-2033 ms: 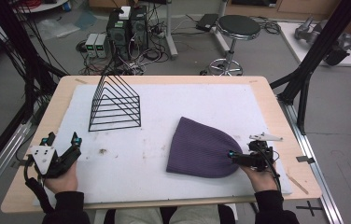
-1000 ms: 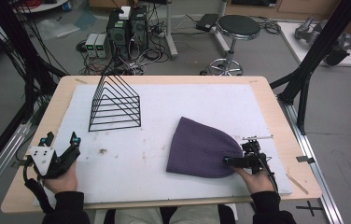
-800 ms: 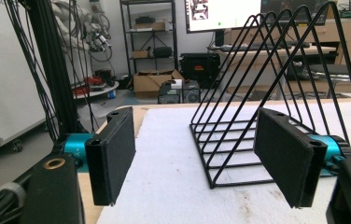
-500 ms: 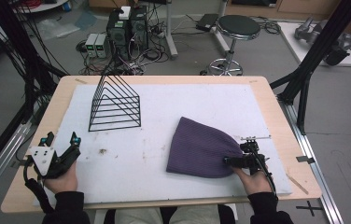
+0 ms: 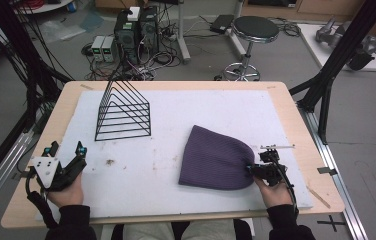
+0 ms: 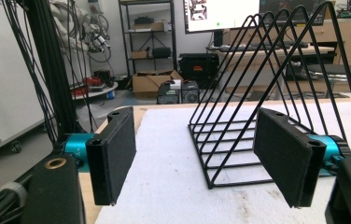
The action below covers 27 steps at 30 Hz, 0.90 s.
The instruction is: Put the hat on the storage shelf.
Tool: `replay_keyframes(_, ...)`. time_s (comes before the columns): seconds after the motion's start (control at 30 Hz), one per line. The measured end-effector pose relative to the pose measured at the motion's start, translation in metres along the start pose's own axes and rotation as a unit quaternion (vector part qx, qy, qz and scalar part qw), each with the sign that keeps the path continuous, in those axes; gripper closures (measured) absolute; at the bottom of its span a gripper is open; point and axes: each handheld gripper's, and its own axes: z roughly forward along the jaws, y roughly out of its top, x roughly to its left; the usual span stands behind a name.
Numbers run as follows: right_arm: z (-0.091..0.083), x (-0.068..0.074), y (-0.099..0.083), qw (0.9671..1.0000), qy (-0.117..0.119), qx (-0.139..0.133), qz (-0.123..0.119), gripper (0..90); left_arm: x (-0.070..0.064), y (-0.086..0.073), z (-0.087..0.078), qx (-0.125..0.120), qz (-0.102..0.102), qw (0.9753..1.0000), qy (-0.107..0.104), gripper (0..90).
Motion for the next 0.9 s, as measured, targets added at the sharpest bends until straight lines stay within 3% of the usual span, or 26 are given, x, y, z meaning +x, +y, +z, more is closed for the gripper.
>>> replay_keyframes(0.13, -0.002, -0.001, 0.0, 1.0, 0.005, -0.007, -0.003, 80.2, 0.0, 0.0, 0.0, 0.001, 0.001, 1.0, -0.001, 30.1)
replay_keyframes(0.33, -0.012, 0.006, 0.002, 0.9987, 0.007, -0.046, -0.02, 80.1, 0.0, 0.0, 0.0, 0.001, 0.001, 1.0, -0.001, 30.2)
replay_keyframes(0.53, -0.019, 0.012, 0.005, 0.9939, 0.012, -0.09, -0.062, 80.0, -0.001, 0.0, 0.0, -0.001, 0.001, 1.0, -0.003, 30.2)
replay_keyframes(0.77, -0.029, 0.023, 0.012, 0.9822, 0.008, -0.135, -0.13, 79.7, -0.001, 0.001, 0.0, -0.002, 0.001, 1.0, -0.006, 30.2)
replay_keyframes(0.9, -0.033, 0.032, 0.013, 0.9725, -0.002, -0.167, -0.162, 79.7, -0.002, 0.001, -0.001, -0.001, 0.002, 1.0, -0.008, 30.2)
